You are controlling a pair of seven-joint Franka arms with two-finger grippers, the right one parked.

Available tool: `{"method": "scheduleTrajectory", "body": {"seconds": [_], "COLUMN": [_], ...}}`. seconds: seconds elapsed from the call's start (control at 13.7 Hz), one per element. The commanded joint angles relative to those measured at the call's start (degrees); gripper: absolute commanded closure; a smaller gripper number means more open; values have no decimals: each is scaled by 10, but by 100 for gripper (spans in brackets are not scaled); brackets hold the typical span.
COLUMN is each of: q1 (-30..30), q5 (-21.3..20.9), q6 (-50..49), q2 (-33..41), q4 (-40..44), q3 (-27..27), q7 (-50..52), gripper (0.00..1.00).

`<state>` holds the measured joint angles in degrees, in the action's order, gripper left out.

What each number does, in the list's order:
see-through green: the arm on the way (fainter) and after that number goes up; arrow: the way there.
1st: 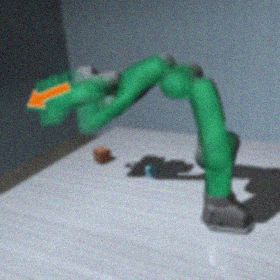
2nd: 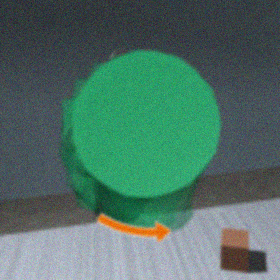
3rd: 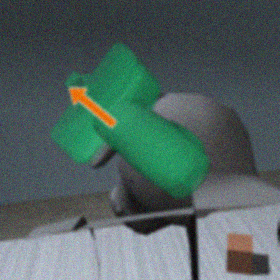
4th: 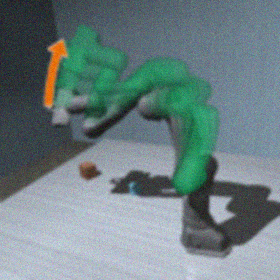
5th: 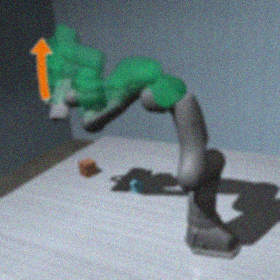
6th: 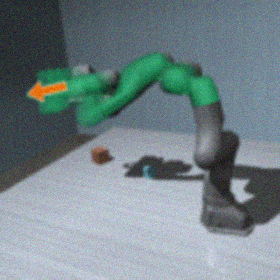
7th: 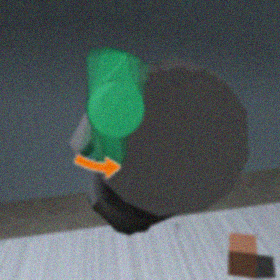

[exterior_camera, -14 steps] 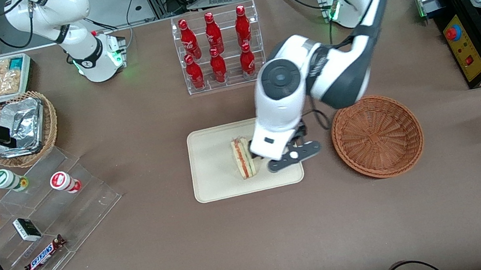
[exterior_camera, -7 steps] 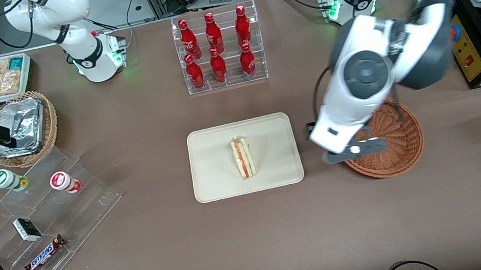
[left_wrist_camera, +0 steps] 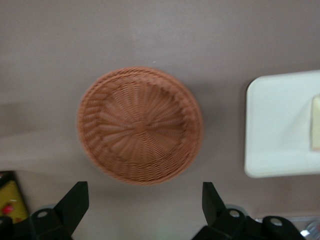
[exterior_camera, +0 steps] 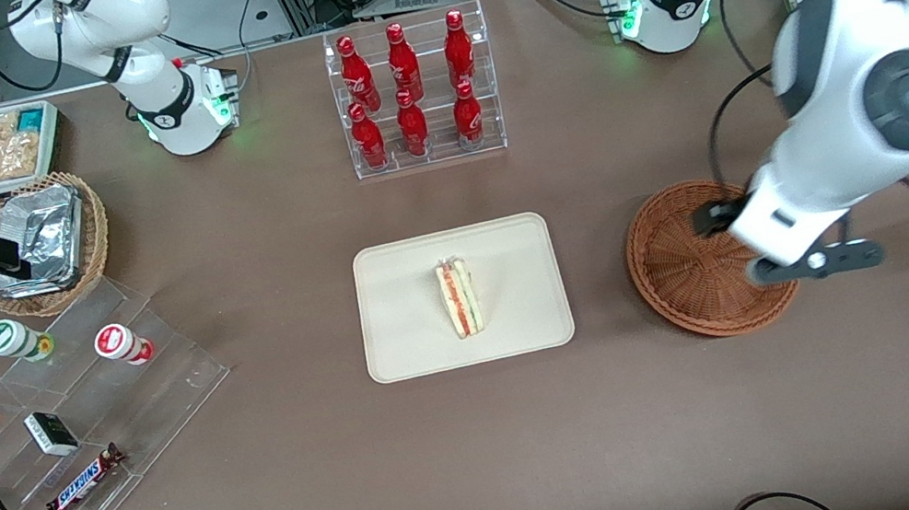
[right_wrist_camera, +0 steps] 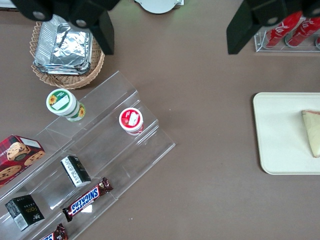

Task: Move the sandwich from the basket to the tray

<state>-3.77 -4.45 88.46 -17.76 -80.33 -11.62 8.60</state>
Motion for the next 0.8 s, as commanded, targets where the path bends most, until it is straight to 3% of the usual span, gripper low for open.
{"method": "scheduleTrajectory", "body": {"seconds": [0.0, 0.73], "q1": [34, 63], "q5": [8, 8], "q6": [-8, -53], "q2": [61, 132], "q4": [-48, -46], "q3": [-3, 43], "q7": [-82, -114], "gripper": [0, 0]}}
